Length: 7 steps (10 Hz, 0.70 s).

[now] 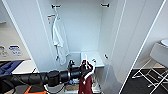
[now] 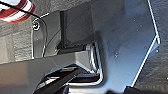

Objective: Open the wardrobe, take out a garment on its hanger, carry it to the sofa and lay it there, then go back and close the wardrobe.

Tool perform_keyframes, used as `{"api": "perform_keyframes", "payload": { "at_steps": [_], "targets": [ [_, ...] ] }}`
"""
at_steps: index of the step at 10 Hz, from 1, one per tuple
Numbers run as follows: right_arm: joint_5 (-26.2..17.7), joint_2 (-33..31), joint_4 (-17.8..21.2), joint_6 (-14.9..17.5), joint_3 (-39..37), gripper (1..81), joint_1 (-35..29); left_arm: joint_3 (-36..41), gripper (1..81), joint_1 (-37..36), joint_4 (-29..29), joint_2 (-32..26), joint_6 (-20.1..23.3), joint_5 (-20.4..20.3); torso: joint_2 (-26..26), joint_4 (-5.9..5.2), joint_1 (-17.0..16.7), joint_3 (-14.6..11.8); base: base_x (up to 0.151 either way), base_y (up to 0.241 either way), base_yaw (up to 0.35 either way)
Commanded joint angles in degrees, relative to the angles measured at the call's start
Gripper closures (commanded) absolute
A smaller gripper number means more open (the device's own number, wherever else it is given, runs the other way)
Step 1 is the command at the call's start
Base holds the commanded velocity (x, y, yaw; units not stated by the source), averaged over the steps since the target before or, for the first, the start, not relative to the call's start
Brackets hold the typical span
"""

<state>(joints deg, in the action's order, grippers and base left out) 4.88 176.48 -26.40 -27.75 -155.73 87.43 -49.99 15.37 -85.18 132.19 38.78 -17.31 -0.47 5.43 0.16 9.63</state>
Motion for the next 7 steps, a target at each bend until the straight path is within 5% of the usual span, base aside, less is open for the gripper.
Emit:
{"api": "perform_keyframes", "payload": {
  "at_steps": [1,7],
  "targets": [
    [-2.68,0.03,-0.23,0.06,0.53,1.0,-1.77,2.79,81.1,-9.35,3.17,-0.26,0.33,6.50,0.00,0.00,0.00,0.02,0.000,0.000,0.000],
    [-2.68,0.03,-0.23,0.06,0.44,1.0,-1.86,2.71,81.1,-9.26,3.17,-0.35,0.34,6.50,0.00,0.00,0.00,0.02,0.000,0.000,0.000]
  ]
}}
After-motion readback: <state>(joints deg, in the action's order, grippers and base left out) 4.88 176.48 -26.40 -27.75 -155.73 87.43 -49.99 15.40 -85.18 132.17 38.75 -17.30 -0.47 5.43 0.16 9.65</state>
